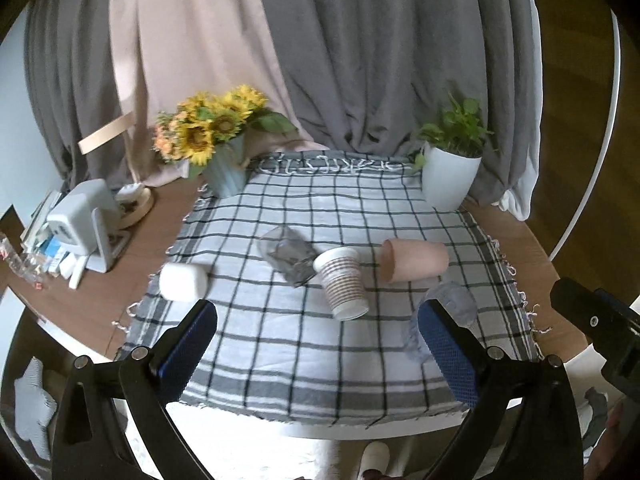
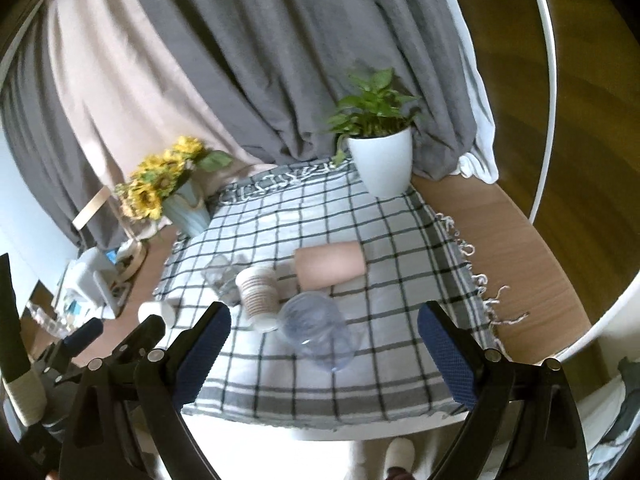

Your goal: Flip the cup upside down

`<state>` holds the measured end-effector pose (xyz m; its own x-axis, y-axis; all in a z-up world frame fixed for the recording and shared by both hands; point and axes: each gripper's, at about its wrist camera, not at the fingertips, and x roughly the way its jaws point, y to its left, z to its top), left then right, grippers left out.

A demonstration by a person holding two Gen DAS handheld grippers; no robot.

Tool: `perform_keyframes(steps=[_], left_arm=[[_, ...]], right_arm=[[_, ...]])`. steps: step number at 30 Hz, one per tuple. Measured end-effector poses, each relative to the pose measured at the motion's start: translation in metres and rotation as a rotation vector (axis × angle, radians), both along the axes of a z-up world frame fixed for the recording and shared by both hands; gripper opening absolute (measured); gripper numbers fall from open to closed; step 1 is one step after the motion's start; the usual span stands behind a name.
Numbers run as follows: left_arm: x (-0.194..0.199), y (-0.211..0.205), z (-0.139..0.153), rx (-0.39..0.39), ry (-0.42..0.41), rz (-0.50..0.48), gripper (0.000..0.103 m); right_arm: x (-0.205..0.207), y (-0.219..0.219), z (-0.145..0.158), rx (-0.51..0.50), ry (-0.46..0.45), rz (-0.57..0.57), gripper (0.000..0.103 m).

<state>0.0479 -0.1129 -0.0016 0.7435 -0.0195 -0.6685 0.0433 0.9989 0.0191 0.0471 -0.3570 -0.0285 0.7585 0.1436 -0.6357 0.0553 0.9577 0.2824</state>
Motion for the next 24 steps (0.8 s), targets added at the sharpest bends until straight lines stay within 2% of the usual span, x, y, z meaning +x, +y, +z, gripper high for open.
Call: perform_keyframes(steps=[16,24], left_arm=[[-0.044,0.058,0.011,0.029,-0.055,0.011,0.103],[-0.051,0.066,0.012,0.027,-0.053,0.003,0.103]], right_arm=[[-0.056,0.070,0.016,-0.054,-0.070,-0.001,0.095],[-0.064,0.081,0.016,-0.059,-0.071,-0.008,0.096]])
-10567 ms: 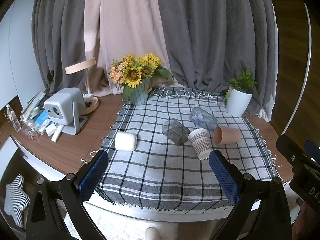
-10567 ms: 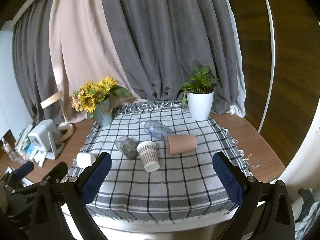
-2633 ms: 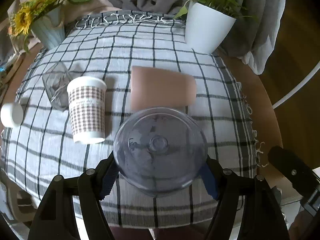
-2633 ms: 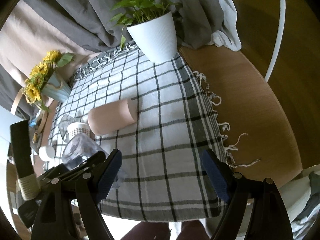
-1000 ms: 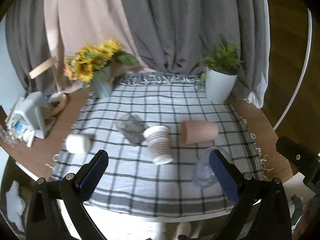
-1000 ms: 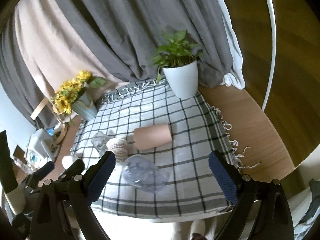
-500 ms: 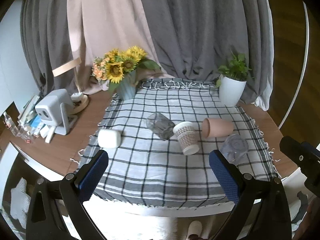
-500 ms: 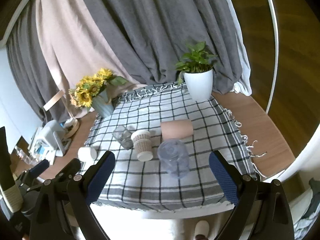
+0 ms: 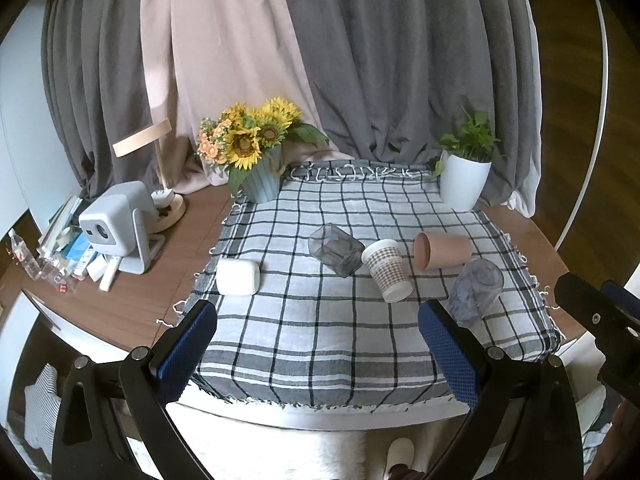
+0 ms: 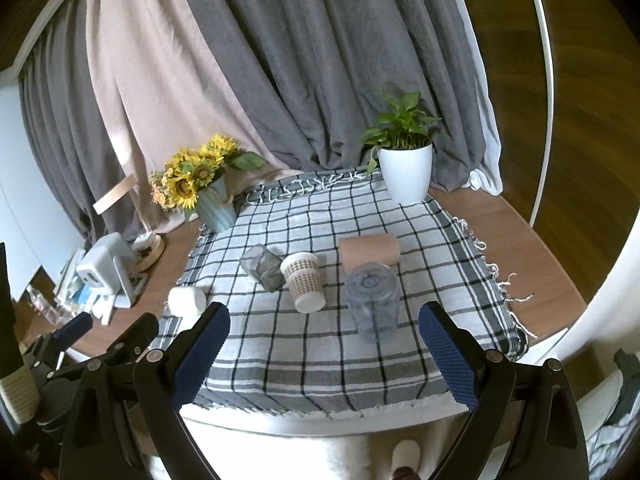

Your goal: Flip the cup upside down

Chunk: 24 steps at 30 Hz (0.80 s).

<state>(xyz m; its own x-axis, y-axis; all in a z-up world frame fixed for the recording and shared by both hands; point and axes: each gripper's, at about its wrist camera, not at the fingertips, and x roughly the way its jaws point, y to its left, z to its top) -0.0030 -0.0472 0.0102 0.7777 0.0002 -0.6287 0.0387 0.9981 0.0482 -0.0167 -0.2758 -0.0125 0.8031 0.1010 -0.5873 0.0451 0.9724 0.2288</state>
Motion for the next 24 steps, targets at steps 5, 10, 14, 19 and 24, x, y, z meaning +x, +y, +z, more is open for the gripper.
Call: perform_keyframes(steps=[5,10,14,19,24], left_arm=[[-0.0003,-0.0003,0.0000,0.003,-0.001,0.002,0.103],[-0.0007,-0.0010,-0.0003,0.000,-0.001,0.005,0.103],[-0.0020,0.0002,-0.0005,-0.001,0.002,0.004,0.103],[-0.0021,0.0003,-0.0004,-0.001,0.001,0.004,0.103],[-0.0020,-0.0004,-0.0003,0.001,0.000,0.006,0.103]], right_arm=[[-0.0041,0.0036,-0.0005,-0.004,0.001,0.000,0.096],[-0.0061,0.0054,-0.0010,-0.011,0.005,-0.003,0.096],[-0.0070,0.0049,-0.0010,-0.010,0.005,-0.004,0.096],[-0.0077,0.0050,-0.0011,-0.012,0.006,-0.002,0.096],[-0.0068,0.0052,-0.0008,-0.012,0.005,-0.003,0.096]])
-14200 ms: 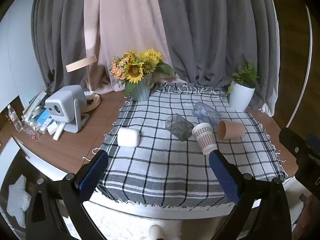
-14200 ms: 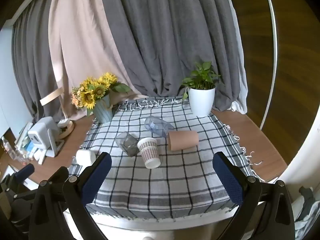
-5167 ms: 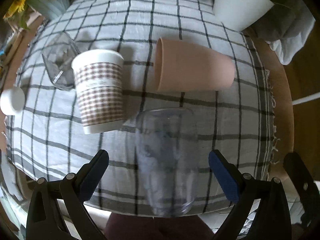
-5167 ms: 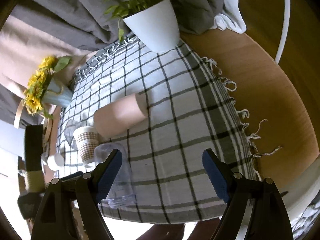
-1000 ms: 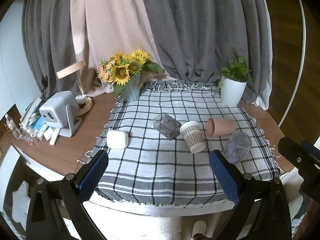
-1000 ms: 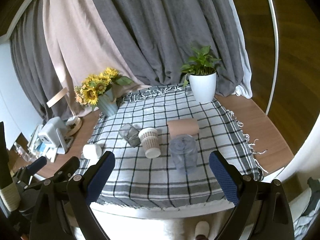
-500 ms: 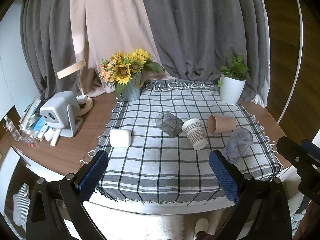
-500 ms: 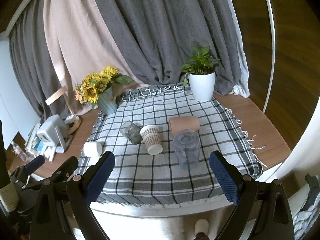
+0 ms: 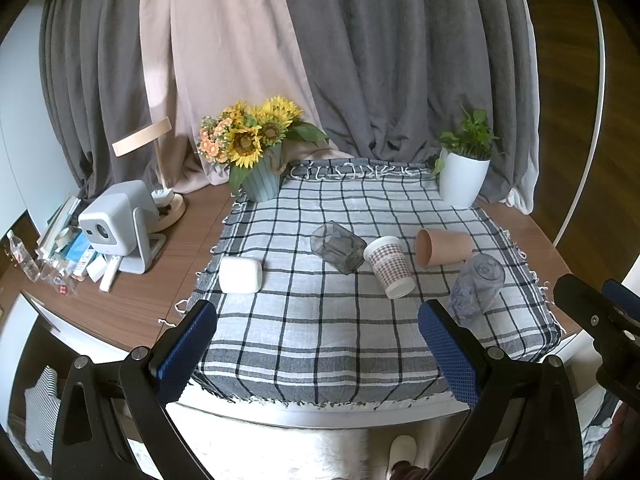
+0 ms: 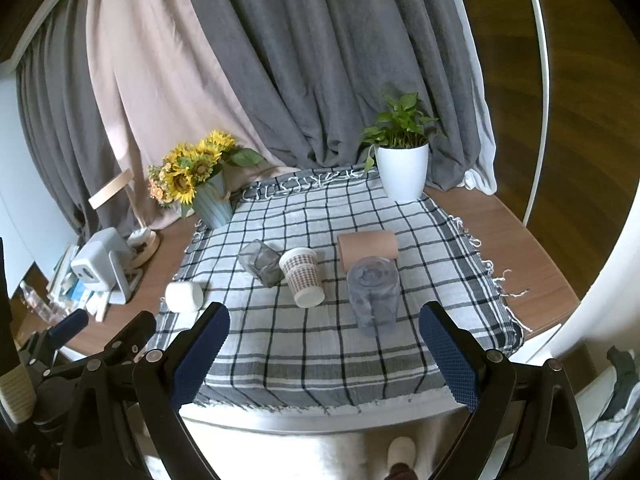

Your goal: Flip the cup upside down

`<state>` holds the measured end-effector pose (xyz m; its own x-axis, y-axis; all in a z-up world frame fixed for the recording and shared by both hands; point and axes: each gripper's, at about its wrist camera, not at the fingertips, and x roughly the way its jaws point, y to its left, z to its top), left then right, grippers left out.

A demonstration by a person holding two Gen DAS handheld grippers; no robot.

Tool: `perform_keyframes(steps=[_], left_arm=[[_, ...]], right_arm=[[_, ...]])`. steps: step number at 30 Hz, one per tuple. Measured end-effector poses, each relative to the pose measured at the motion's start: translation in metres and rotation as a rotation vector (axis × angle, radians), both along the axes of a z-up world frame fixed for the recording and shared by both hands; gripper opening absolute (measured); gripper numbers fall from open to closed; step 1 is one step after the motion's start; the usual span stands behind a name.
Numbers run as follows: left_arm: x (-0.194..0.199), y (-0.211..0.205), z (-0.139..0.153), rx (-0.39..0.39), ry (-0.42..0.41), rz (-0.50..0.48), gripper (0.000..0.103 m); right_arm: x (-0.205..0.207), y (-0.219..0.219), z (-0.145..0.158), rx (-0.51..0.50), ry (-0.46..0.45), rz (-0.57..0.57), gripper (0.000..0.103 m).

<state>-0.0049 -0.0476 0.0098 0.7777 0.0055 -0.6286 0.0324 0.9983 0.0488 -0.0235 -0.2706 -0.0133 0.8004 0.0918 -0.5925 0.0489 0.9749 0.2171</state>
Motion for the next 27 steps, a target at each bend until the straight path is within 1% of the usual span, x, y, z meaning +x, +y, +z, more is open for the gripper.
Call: perform_keyframes(steps=[27], left_arm=[[-0.0018,0.0012,0.0007,-0.002,-0.003,-0.002,0.103]], right_arm=[[-0.0022,-0.0010,-0.0001,-0.003,0.003,-0.001,0.096]])
